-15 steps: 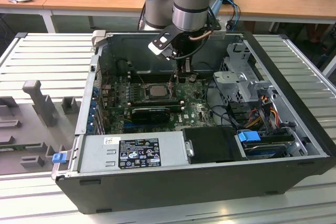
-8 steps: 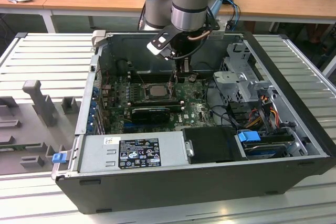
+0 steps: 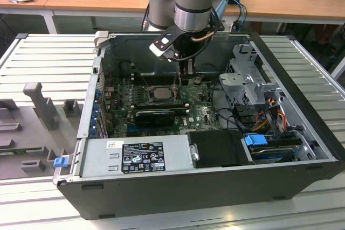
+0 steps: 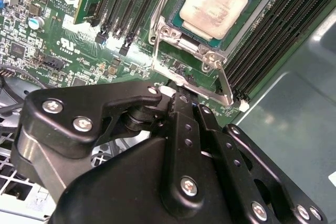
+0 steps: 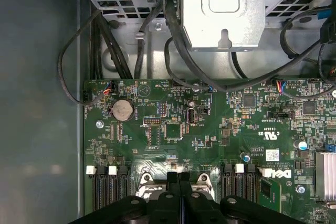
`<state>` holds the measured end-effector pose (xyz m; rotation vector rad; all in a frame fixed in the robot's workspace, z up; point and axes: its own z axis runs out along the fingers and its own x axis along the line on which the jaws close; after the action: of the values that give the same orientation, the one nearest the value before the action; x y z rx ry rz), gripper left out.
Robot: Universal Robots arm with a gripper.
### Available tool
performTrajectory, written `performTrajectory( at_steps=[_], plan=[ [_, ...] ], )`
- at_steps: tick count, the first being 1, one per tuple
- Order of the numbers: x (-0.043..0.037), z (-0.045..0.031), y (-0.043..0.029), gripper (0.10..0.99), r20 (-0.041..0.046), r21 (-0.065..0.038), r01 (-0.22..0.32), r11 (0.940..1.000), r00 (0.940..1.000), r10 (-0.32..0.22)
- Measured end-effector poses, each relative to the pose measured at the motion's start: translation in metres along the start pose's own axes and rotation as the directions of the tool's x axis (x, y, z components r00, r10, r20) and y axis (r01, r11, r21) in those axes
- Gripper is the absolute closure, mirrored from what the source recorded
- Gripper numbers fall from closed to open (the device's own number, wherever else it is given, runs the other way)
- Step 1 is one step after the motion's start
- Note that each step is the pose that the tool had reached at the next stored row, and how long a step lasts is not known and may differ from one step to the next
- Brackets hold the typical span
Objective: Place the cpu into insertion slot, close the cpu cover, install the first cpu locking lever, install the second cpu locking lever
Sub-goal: 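Close the cpu cover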
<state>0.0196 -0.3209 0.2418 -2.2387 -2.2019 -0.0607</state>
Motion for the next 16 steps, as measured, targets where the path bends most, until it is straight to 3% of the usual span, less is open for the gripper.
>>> performTrajectory(
  at_steps=[16],
  plan=[
    [-0.0001,-0.0001,-0.0045,0.98,-0.0001,0.0,0.0,1.0,1.0,0.0]
  ],
)
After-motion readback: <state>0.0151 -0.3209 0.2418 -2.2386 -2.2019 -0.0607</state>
